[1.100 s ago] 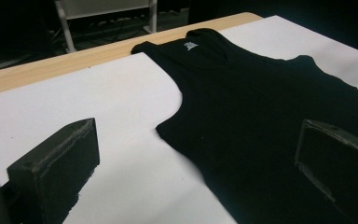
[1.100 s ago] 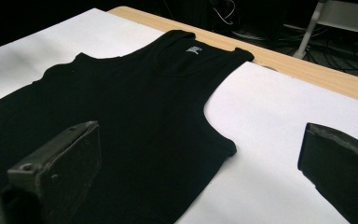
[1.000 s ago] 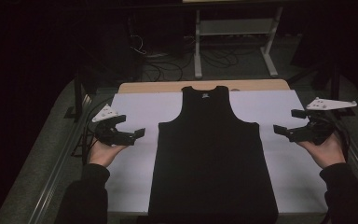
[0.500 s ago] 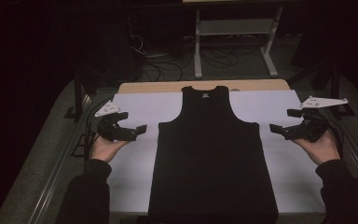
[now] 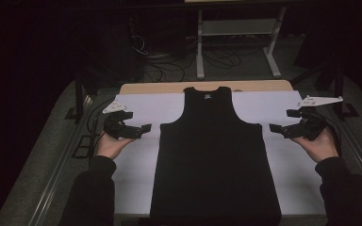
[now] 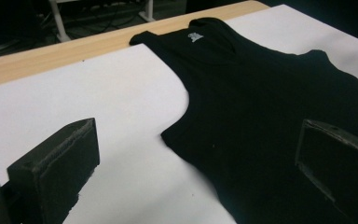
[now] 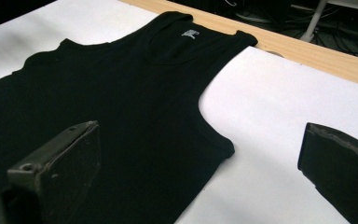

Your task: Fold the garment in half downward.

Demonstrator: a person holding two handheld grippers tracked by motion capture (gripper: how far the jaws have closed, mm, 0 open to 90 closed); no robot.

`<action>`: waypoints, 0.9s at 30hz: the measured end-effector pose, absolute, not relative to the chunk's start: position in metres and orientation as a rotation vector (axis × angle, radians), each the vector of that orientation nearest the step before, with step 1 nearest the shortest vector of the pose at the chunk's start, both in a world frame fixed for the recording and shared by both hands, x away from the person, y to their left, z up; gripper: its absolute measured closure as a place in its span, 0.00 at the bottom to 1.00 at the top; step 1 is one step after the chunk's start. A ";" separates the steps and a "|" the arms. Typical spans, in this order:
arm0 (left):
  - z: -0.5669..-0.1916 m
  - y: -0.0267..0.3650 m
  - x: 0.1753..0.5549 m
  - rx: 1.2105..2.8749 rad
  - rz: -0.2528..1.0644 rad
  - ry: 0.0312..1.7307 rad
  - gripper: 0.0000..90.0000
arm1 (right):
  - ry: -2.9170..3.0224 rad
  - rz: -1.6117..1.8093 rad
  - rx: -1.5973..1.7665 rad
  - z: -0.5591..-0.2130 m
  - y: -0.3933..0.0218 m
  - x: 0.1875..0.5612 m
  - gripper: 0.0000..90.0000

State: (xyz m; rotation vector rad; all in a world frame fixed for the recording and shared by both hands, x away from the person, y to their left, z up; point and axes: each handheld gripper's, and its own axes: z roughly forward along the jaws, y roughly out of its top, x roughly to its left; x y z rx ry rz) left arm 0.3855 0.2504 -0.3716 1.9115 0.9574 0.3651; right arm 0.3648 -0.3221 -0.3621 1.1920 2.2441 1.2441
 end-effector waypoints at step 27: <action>-0.399 0.250 0.412 1.907 0.307 1.037 0.00 | 2.258 1.201 1.278 -0.382 -0.323 0.390 0.00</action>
